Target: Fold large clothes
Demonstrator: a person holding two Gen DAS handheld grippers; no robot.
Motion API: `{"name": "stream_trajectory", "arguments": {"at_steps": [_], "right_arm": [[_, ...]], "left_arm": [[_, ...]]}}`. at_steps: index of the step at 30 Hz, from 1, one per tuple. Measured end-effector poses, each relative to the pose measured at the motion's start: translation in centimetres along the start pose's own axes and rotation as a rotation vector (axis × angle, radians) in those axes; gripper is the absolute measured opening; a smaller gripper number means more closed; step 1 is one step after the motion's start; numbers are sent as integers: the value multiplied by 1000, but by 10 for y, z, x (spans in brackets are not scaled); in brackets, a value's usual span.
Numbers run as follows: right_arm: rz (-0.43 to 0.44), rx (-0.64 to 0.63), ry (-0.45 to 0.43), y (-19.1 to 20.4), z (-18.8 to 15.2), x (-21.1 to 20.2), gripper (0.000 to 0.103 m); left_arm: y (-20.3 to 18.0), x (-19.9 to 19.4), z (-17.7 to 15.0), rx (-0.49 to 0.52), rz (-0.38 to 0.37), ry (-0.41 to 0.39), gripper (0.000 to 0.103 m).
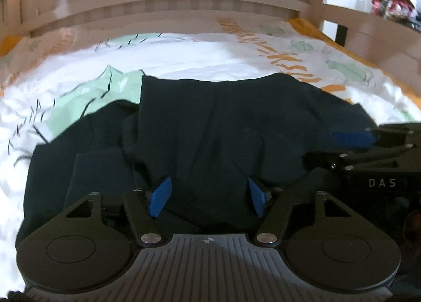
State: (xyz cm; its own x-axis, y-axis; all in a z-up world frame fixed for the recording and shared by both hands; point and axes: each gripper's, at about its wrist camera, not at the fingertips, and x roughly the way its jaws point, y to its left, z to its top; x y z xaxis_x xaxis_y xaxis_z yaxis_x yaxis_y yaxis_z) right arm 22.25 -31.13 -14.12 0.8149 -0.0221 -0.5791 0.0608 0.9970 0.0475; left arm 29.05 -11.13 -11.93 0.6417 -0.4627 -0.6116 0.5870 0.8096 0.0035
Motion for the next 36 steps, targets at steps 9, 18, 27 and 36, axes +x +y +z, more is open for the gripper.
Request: {"name": "stream_trajectory", "arguments": {"at_steps": [9, 18, 27, 36], "right_arm": [[8, 11, -8, -2, -2, -4, 84], [17, 114, -27, -12, -13, -71, 100], [47, 87, -38, -4, -43, -145, 102], [3, 181, 26, -9, -86, -185, 102]], "left_arm": [[6, -12, 5, -50, -23, 36, 69], [9, -77, -7, -95, -19, 16, 99], [13, -150, -40, -107, 2, -6, 103], [24, -182, -84, -134, 41, 30, 103]]}}
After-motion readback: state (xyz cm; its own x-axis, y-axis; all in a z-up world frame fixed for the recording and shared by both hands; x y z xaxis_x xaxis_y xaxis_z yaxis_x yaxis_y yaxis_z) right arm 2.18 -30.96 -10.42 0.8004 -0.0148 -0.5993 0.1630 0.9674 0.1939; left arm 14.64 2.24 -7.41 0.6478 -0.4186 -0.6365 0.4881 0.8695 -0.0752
